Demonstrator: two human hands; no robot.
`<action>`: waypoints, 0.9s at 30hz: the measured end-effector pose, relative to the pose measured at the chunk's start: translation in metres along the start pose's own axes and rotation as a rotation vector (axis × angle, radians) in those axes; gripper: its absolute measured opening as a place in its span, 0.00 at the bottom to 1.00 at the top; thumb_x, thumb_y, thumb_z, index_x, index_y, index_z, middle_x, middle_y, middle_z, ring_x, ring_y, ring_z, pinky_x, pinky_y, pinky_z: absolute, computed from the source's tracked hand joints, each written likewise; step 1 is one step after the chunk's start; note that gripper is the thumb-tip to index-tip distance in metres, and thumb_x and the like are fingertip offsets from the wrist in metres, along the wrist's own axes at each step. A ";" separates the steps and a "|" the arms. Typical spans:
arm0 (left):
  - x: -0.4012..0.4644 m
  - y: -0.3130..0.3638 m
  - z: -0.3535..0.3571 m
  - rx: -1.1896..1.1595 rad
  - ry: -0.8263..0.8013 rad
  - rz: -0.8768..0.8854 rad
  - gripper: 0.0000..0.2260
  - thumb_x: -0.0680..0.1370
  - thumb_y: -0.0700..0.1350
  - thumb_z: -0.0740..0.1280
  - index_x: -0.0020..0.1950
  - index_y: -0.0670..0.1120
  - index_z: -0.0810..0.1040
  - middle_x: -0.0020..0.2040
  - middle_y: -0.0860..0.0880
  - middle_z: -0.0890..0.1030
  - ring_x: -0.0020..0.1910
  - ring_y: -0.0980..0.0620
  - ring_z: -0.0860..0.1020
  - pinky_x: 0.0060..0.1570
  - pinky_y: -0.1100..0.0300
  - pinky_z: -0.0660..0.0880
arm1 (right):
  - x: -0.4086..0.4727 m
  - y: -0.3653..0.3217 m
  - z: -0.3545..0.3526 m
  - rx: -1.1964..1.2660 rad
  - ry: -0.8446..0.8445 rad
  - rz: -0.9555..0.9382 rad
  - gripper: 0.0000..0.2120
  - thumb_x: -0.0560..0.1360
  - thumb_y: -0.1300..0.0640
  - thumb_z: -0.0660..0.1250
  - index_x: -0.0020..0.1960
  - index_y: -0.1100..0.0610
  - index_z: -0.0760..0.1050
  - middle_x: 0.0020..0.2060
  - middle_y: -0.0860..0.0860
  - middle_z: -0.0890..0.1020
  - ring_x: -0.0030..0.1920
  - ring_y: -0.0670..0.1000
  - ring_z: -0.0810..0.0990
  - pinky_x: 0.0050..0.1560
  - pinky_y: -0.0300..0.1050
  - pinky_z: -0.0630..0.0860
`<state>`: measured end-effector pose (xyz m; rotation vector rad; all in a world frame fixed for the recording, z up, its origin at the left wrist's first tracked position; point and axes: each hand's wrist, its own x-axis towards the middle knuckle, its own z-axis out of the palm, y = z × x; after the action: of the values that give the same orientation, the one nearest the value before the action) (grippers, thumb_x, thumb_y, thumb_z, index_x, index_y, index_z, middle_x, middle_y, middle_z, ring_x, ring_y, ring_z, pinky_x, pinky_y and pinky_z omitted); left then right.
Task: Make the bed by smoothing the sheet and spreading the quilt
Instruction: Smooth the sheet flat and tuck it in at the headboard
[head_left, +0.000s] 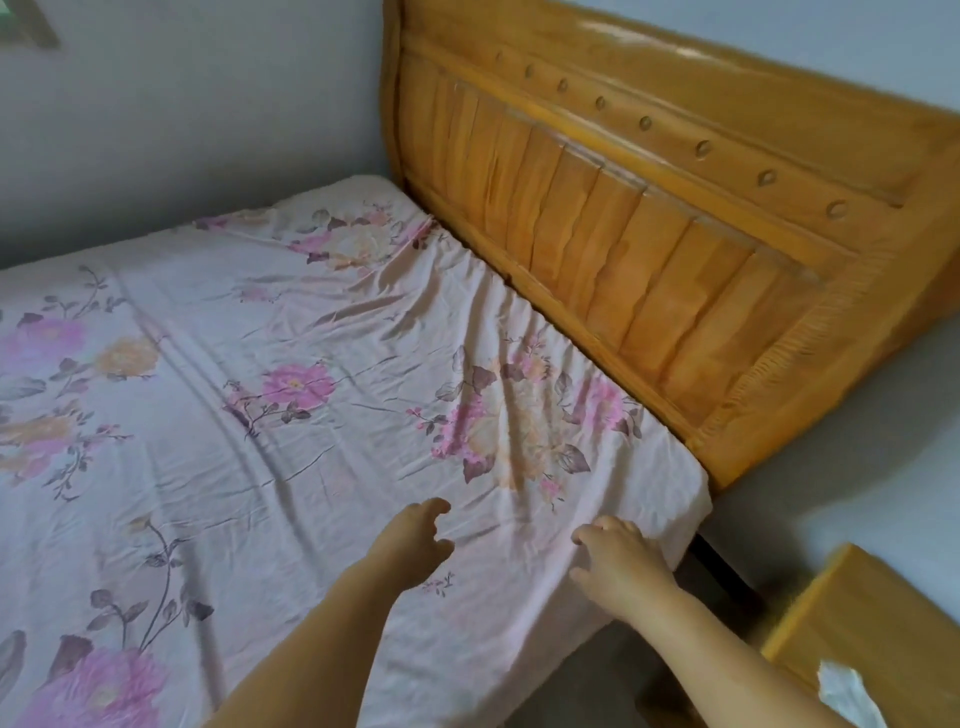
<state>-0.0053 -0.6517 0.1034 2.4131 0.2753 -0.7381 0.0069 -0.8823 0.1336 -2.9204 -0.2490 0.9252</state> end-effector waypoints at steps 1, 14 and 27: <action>0.017 -0.004 -0.006 0.005 -0.014 -0.026 0.22 0.79 0.46 0.63 0.73 0.50 0.64 0.66 0.45 0.71 0.63 0.48 0.73 0.59 0.59 0.70 | 0.019 -0.003 -0.004 -0.011 -0.034 -0.006 0.21 0.79 0.48 0.59 0.71 0.50 0.64 0.68 0.51 0.67 0.67 0.53 0.66 0.66 0.48 0.67; 0.221 -0.044 -0.018 -0.035 -0.013 -0.196 0.14 0.79 0.42 0.63 0.65 0.47 0.73 0.65 0.45 0.68 0.59 0.45 0.75 0.56 0.58 0.71 | 0.272 -0.053 -0.017 -0.086 -0.098 -0.213 0.16 0.79 0.57 0.57 0.66 0.50 0.70 0.65 0.55 0.68 0.65 0.58 0.68 0.62 0.48 0.66; 0.399 -0.089 0.043 0.180 0.277 -0.309 0.32 0.75 0.65 0.58 0.74 0.68 0.44 0.77 0.51 0.37 0.75 0.43 0.33 0.61 0.22 0.41 | 0.502 -0.074 0.052 -0.293 0.051 -0.502 0.30 0.76 0.32 0.50 0.73 0.31 0.41 0.77 0.46 0.36 0.75 0.60 0.31 0.68 0.74 0.38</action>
<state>0.2735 -0.5965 -0.1942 2.6787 0.7351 -0.5755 0.3718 -0.7213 -0.1851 -2.8855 -1.1359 0.7805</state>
